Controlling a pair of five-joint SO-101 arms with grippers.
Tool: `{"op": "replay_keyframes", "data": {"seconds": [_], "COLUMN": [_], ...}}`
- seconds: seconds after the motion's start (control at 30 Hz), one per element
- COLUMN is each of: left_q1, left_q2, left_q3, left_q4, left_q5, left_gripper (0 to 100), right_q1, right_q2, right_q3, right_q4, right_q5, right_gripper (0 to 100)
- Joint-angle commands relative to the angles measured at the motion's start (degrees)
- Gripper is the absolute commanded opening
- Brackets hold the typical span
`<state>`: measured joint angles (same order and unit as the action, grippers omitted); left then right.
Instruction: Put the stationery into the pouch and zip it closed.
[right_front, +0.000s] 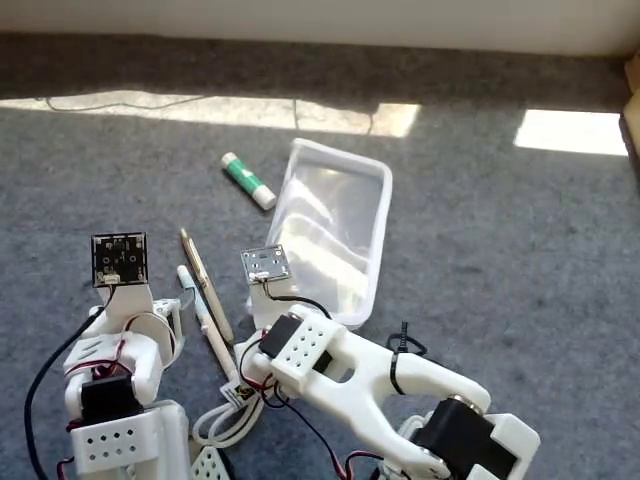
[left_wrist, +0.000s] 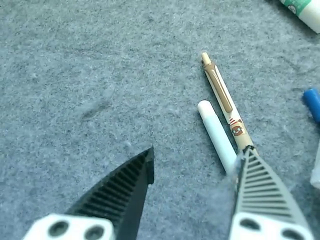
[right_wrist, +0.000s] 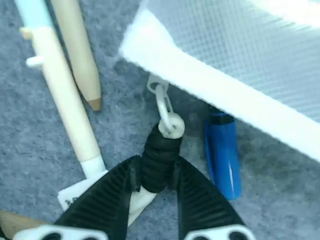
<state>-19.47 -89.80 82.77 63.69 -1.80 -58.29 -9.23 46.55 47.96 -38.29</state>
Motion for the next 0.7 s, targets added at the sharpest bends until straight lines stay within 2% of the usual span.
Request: {"op": "replay_keyframes", "data": {"seconds": [0.0,0.17,0.5,0.57,0.67], "left_q1": [-0.6,-0.6,-0.4,-0.2,-0.1], "left_q2": [-0.7,-0.7,-0.7,-0.7,-0.7], "left_q3": [-0.7,-0.7,-2.5,-3.5,-4.7], "left_q4": [-1.2,-1.1,-0.7,0.6,2.8], "left_q5": [0.7,0.9,1.2,3.4,5.5], "left_gripper": [26,27,27,27,32], "right_q1": [0.7,3.2,8.9,10.5,12.0], "right_q2": [-0.4,-2.1,-18.4,-20.4,-23.1], "right_q3": [-2.8,-3.2,-2.6,-2.6,-2.6], "right_q4": [-0.3,2.7,11.6,13.0,14.5], "right_q5": [5.4,8.8,15.0,17.2,19.2], "right_gripper": [0.9,0.9,0.9,0.9,0.8]}}
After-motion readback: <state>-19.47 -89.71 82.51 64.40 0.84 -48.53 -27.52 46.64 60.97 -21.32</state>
